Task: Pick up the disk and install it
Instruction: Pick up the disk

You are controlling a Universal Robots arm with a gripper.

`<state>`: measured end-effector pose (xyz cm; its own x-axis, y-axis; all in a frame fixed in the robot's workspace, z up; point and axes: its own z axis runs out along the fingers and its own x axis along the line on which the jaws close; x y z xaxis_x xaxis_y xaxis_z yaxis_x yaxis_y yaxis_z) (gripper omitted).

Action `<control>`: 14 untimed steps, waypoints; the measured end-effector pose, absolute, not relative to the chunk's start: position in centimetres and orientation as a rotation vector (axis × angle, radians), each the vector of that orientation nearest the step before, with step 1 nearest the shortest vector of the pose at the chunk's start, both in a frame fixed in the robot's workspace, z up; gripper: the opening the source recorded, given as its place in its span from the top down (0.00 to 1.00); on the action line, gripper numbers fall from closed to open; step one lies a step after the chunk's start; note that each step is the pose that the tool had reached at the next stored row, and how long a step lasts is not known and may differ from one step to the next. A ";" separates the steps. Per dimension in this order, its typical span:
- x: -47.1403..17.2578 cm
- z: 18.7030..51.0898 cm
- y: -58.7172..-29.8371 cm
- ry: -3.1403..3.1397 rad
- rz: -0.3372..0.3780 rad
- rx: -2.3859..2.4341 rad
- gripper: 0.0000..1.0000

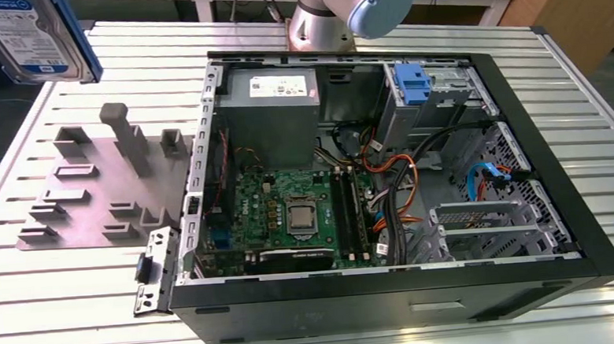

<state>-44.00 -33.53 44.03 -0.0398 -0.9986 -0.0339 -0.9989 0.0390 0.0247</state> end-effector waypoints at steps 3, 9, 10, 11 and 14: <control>-44.0 44.3 -33.5 2.259 0.065 -2.172 0.64; -44.0 44.8 -33.5 2.259 0.065 -2.172 0.64; -44.0 44.9 -33.5 2.259 0.065 -2.172 0.64; -44.0 45.0 -33.5 2.259 0.065 -2.172 0.64; -44.0 45.3 -33.5 2.259 0.065 -2.172 0.64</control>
<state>-44.00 -33.53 45.32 -0.0398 -0.9986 -0.0339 -0.9989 0.0389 0.0246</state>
